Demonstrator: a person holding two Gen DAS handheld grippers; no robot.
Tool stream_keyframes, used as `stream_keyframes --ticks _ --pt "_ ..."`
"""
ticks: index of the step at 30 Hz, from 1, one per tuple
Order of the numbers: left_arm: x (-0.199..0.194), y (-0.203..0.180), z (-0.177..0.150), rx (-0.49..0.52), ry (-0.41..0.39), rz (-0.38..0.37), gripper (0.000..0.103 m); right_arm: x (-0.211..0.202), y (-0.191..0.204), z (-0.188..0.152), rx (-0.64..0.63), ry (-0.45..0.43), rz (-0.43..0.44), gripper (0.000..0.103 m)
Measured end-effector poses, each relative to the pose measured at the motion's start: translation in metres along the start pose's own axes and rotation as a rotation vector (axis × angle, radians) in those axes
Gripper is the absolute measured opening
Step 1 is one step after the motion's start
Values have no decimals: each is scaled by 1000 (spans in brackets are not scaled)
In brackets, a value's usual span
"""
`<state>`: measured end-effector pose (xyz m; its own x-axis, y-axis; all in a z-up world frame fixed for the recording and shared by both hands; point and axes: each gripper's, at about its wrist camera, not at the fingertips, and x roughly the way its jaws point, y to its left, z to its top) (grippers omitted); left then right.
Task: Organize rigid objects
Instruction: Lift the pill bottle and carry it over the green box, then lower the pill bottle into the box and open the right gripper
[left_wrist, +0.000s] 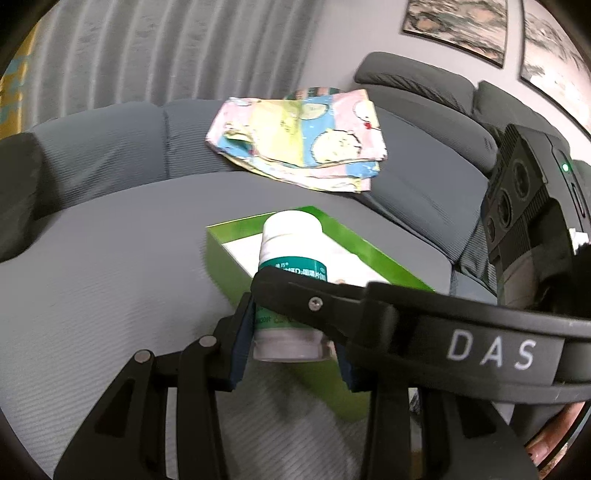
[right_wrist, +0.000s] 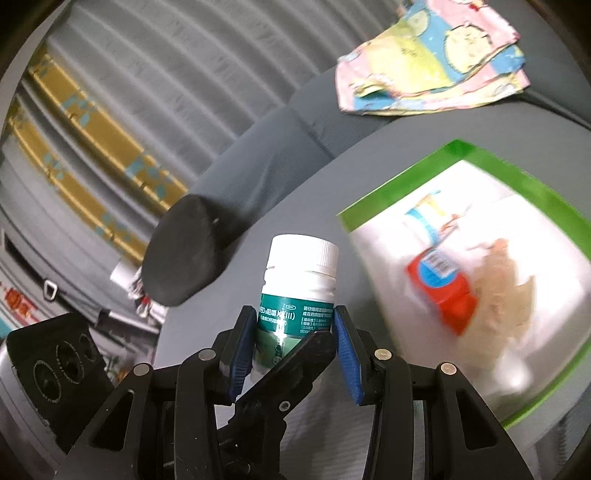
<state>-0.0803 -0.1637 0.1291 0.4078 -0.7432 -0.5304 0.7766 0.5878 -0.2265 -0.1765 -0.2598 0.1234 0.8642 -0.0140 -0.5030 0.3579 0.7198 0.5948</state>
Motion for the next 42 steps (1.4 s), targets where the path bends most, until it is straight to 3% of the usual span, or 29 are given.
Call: stream_keyframes --ticks 14,23,42 --pt "50 -34 6 36 64 -95 37 -14 -51 9 83 -33 -118 45" --pt "74 -38 2 18 117 -151 38 -12 -75 11 130 -8 -182 45" --pt "83 -35 1 -24 135 -190 39 -11 -78 13 144 -4 -217 45"
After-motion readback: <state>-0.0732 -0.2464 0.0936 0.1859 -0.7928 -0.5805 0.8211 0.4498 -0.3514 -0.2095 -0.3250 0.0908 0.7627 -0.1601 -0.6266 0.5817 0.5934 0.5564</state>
